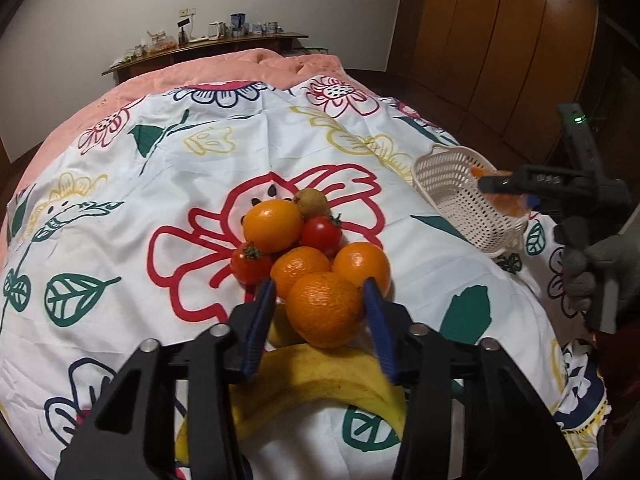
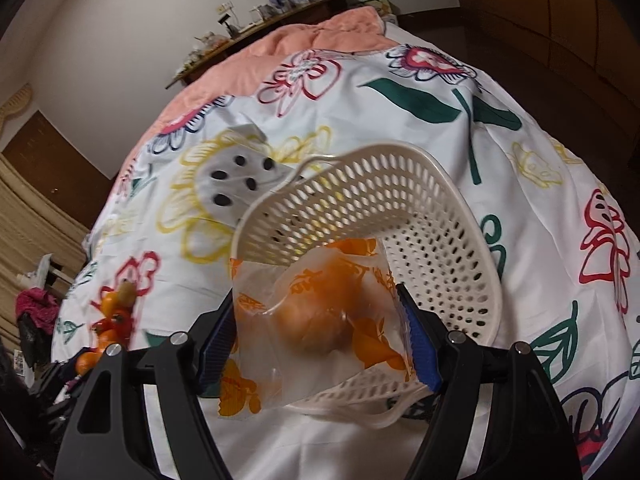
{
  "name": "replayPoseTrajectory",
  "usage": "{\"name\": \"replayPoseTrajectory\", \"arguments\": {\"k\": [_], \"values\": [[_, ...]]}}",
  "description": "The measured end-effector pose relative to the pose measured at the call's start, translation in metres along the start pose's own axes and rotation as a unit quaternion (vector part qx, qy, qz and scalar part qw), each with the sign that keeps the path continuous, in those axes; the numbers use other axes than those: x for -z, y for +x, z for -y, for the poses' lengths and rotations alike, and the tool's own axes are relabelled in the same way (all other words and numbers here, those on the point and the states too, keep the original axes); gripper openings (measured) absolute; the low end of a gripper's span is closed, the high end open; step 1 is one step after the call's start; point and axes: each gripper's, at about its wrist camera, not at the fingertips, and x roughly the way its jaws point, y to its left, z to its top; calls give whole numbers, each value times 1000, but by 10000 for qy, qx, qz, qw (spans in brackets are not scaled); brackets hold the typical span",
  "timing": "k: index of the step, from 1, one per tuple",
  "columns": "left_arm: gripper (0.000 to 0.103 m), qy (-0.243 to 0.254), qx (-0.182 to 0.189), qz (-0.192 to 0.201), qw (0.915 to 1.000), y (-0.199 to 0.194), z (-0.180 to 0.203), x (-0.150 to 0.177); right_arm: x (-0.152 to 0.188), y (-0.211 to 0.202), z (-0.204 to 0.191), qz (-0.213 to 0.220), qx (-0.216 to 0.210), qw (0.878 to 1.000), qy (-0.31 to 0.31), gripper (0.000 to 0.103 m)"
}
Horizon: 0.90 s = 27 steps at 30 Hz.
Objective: Organize fruits
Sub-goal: 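Lower the bag into the white basket and open the right tool while the left tool grasps an orange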
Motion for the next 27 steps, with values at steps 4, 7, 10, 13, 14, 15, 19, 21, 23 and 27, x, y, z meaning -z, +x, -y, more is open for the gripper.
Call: {"name": "replayPoseTrajectory", "arguments": {"k": [4, 7, 10, 13, 14, 15, 19, 21, 23, 27], "values": [[40, 68, -28, 42, 10000, -2, 3, 2, 1, 6, 5, -5, 200, 9998, -31, 74], [40, 9, -37, 78, 10000, -4, 2, 2, 0, 12, 10, -22, 354, 9994, -39, 74], [40, -34, -105, 130, 9999, -8, 1, 2, 0, 16, 13, -43, 474, 9989, -33, 74], [40, -78, -191, 154, 9997, -11, 0, 1, 1, 18, 16, -8, 565, 9984, -44, 75], [40, -101, -198, 152, 9996, -11, -1, 1, 1, 17, 16, 28, 589, 9982, -53, 75], [40, -125, -202, 149, 9996, -11, -2, 1, 0, 16, 16, 59, 592, 9982, -57, 75], [40, -189, -208, 180, 9994, -16, -3, 0, 0, 10, 16, 144, 604, 9981, -59, 78], [40, -189, -203, 217, 9994, -19, -3, -1, 1, 9, 16, 154, 590, 9981, -44, 78], [40, -171, -199, 270, 9993, -24, -1, -2, 2, 7, 17, 180, 571, 9982, -17, 78], [40, -106, -196, 385, 9990, -33, 3, -6, 4, 0, 17, 249, 510, 9984, 18, 78]]}}
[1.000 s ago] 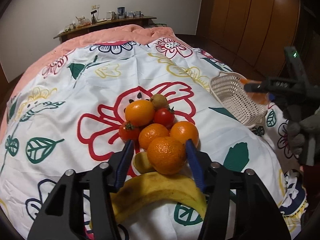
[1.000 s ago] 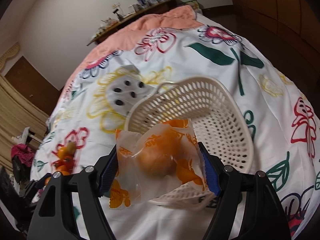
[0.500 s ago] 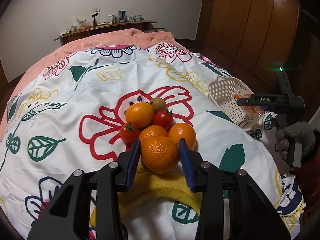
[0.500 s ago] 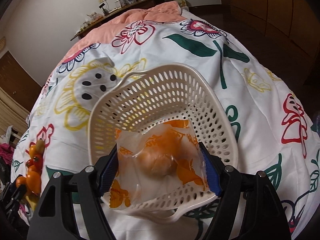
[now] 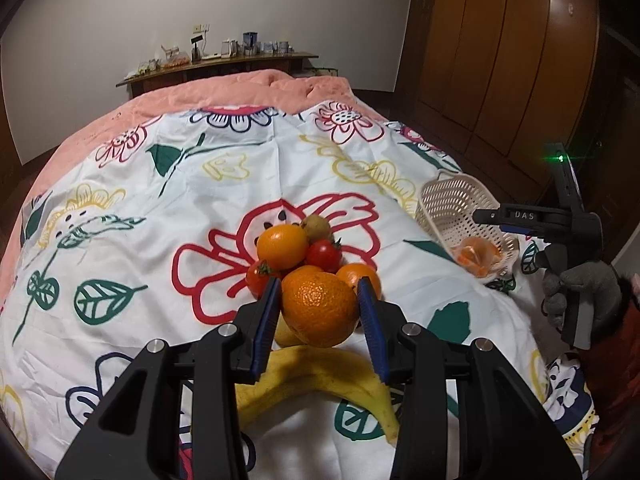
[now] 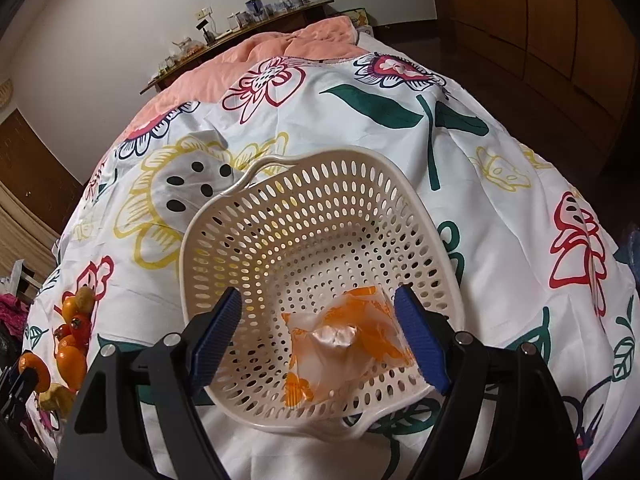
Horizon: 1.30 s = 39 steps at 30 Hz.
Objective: Organize fruits
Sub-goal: 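Lower the bag into the white basket and open the right tool while the left tool grasps an orange, then carry the orange into the white basket and open the left tool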
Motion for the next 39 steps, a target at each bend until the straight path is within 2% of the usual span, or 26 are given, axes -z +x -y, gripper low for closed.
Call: {"name": "replayPoseTrajectory", "arguments": {"k": [12, 22, 32, 39], "values": [[40, 218, 1, 25, 9998, 0, 20, -14, 4, -18, 6, 195, -221, 9995, 116, 79], [40, 705, 438, -109, 9965, 24, 75, -43, 7, -27, 22, 316, -348, 9983, 343, 79], [40, 1045, 1128, -636, 9861, 80, 149, -61, 8, -35, 35, 462, -321, 9973, 474, 79], [40, 1145, 1138, -1006, 9817, 117, 172, -55, 9, -34, 45, 464, -325, 9965, 607, 79]]}}
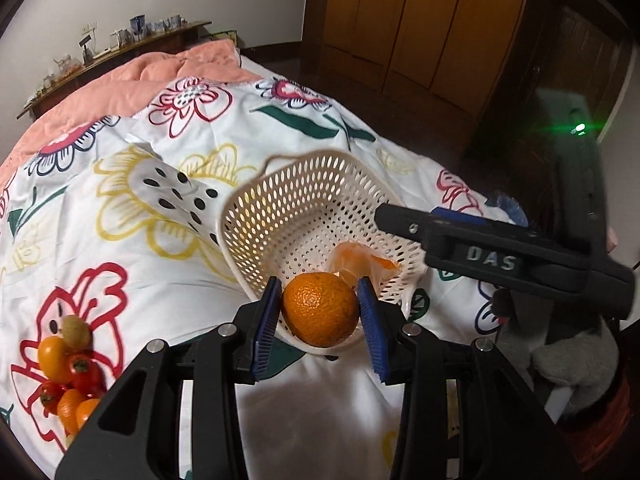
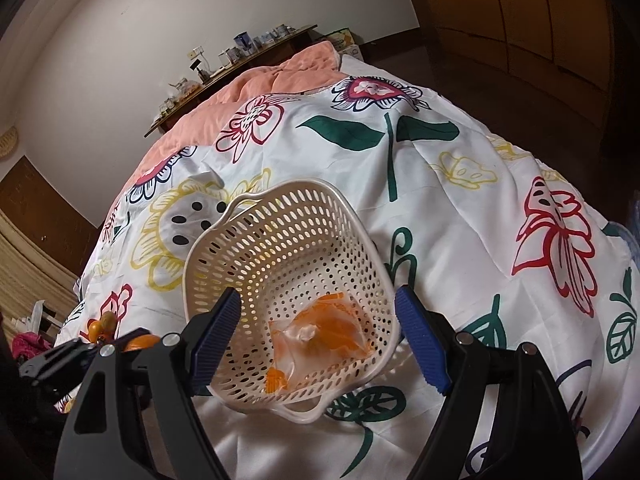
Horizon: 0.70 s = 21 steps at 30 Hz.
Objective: Organize fruits
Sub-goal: 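Carry the orange into the white basket and open the left tool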
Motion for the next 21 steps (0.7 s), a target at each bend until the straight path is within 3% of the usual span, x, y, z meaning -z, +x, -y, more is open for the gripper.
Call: {"name": "replayPoseTrajectory", "arguments": {"k": [5, 9, 17, 21], "values": [[40, -110, 68, -69, 9999, 8, -6, -3, 1, 2, 3, -24, -14, 10000, 57, 79], [57, -152, 48, 28, 9999, 4, -7, -4, 3, 2, 1, -36, -25, 10000, 37, 79], [57, -380, -61, 89, 9992, -5, -20, -1, 2, -2, 1, 3, -19, 10000, 66, 79], [68, -410, -213, 203, 9987, -15, -24, 2, 3, -2, -1, -8, -16, 10000, 60, 79]]}}
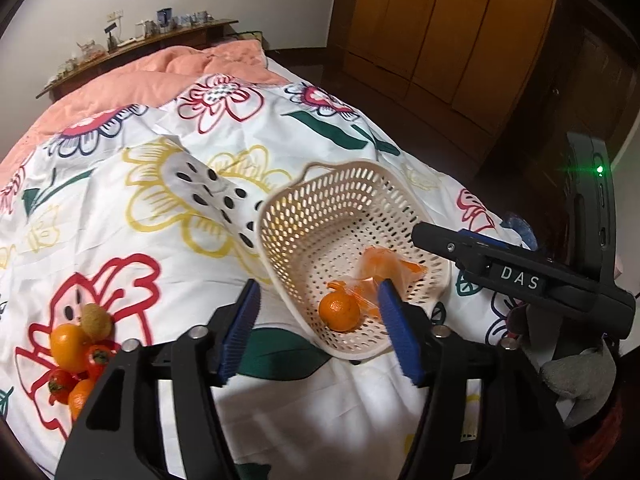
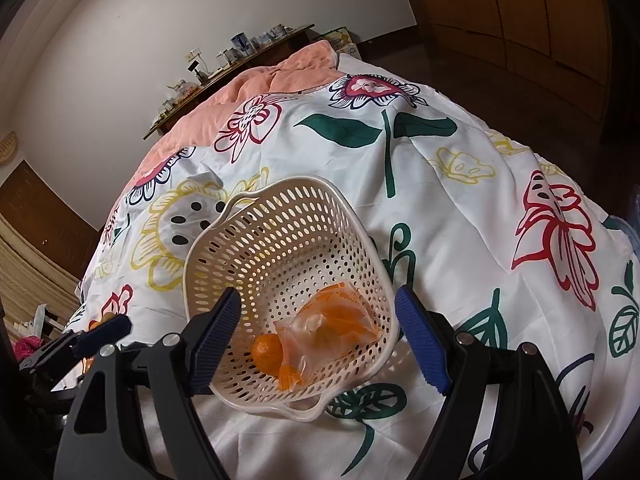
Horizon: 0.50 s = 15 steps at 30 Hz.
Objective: Organize fruits
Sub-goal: 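Carry the orange into the white basket and open the left tool, then move the left tool back to the fruit pile while the right tool approaches it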
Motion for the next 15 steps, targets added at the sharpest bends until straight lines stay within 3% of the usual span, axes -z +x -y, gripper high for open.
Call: {"name": "replayPoseTrajectory", "arguments": {"k": [5, 15], "values": [[79, 67, -182, 138, 9997, -12, 0, 4, 1, -1, -4, -3, -15, 10000, -40, 79], [81, -143, -344, 381, 9986, -43, -23, 12, 3, -6, -18, -20, -72, 9998, -161, 79]]}}
